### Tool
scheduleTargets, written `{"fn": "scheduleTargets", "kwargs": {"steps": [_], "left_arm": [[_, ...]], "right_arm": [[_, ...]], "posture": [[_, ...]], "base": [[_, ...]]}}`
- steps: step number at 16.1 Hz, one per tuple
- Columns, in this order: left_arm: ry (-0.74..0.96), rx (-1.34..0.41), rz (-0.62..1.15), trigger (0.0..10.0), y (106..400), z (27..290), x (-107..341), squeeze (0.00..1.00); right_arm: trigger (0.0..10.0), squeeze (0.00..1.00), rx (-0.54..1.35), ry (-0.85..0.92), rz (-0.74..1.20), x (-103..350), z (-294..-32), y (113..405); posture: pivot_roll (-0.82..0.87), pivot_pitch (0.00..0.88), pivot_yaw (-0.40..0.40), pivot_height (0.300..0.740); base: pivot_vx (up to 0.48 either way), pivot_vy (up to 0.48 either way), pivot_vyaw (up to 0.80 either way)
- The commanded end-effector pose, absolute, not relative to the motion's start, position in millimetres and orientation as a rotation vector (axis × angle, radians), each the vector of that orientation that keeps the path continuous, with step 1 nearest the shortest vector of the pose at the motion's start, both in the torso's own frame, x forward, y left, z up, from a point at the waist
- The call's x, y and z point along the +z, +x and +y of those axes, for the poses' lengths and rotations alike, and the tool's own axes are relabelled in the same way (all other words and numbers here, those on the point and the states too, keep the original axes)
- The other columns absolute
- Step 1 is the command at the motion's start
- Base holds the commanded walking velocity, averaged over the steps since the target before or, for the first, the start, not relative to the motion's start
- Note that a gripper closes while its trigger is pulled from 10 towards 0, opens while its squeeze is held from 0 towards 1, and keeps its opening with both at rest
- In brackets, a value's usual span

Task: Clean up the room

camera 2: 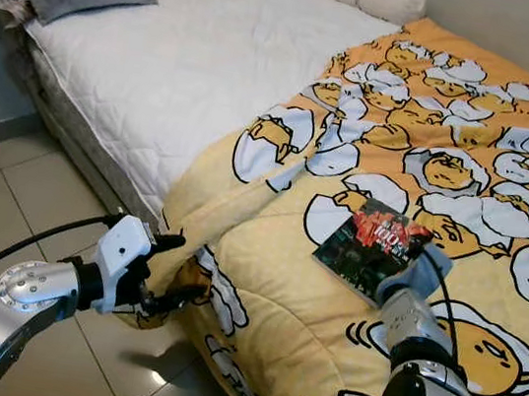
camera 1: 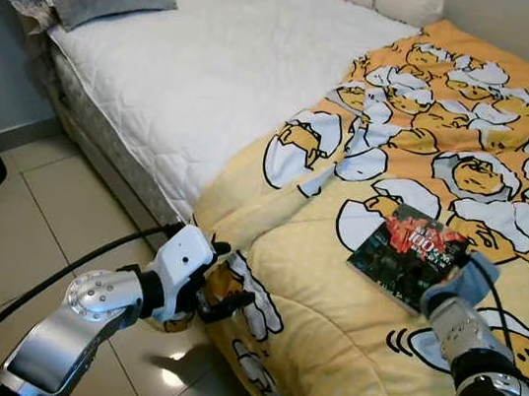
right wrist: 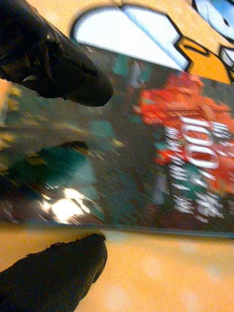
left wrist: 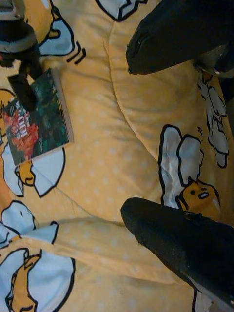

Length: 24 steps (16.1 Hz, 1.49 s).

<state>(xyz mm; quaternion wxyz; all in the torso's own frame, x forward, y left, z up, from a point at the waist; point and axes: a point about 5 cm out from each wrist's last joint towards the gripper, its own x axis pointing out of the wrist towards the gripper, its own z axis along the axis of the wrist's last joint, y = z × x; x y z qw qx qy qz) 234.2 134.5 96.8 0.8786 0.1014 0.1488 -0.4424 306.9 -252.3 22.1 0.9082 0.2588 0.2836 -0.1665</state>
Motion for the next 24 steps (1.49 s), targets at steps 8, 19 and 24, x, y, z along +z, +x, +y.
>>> {"fn": "scheduleTargets", "kwargs": {"steps": [8,19,24], "left_arm": [[0.225,-0.92,0.326,10.0,228.2,137.6,100.9,1.0],[0.233,-0.911,0.329,10.0,227.3,138.7,104.7,1.0],[0.252,-0.924,0.353,10.0,218.6,144.4,108.5,1.0]], "right_arm": [[10.0,0.0,-0.367,0.767,0.777,-8.1,-227.3,284.9],[0.0,0.0,-0.343,1.167,0.533,13.7,-219.8,307.6],[0.0,0.0,-0.316,1.173,0.553,10.3,-203.8,308.6]], "posture": [[0.1,0.0,-0.031,0.74],[0.14,0.0,-0.022,0.74],[0.18,0.006,-0.001,0.74]], "base": [[0.0,0.0,0.0],[0.0,0.0,0.0],[0.0,0.0,0.0]]}}
